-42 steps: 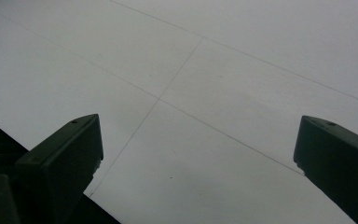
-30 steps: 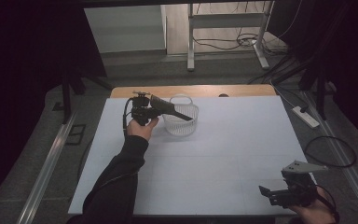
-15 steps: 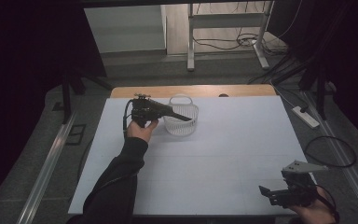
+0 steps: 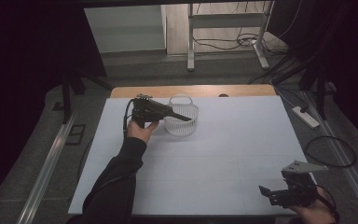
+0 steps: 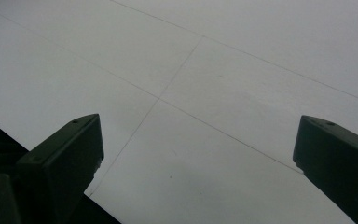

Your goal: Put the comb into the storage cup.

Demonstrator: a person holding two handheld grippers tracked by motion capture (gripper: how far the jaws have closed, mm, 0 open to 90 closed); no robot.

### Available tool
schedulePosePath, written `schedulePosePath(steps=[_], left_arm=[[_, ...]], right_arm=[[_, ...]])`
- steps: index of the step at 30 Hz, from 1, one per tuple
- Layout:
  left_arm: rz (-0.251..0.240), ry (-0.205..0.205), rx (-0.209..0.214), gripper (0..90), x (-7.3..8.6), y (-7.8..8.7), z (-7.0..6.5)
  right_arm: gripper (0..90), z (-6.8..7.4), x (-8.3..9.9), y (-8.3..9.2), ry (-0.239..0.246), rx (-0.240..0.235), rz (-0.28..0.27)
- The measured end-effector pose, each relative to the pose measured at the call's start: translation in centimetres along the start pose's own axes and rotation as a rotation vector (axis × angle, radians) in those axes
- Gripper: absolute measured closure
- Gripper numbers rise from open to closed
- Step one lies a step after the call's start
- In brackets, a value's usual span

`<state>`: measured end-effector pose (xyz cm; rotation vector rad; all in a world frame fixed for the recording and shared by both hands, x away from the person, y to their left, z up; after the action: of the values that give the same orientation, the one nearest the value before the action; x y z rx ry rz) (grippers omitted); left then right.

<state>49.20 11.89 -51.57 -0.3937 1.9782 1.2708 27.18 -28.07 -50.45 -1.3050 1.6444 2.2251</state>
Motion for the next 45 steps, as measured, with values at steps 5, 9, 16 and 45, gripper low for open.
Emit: schedulePosePath(steps=[5,9,16,45], left_arm=[[0.0,-0.013,-0.006,26.0,-0.1,0.2,0.1],[0.005,-0.021,-0.006,18.8,-0.1,0.4,0.2],[0.021,-0.048,0.005,5.4,0.0,0.8,0.2],[-0.01,-0.129,0.068,0.0,0.7,3.0,0.1]], right_arm=[[1.4,0.0,0.0,0.0,0.0,-0.005,-0.003],[0.7,0.1,0.0,0.0,0.004,-0.007,-0.005],[0.5,0.1,0.0,0.1,0.009,-0.004,-0.008],[0.0,0.1,-0.1,0.1,0.01,0.003,-0.013]])
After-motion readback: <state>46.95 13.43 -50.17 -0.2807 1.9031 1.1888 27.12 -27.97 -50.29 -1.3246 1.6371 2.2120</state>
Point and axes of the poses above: each handheld gripper's, and its own axes: y roughly backward along the jaws, x roughly out of its underside, z roughly to its left, the point moved 8 cm from there along -y, roughly forward along the jaws, and after that the axes turned 2 degrees about -x, right-handed, at the moved point
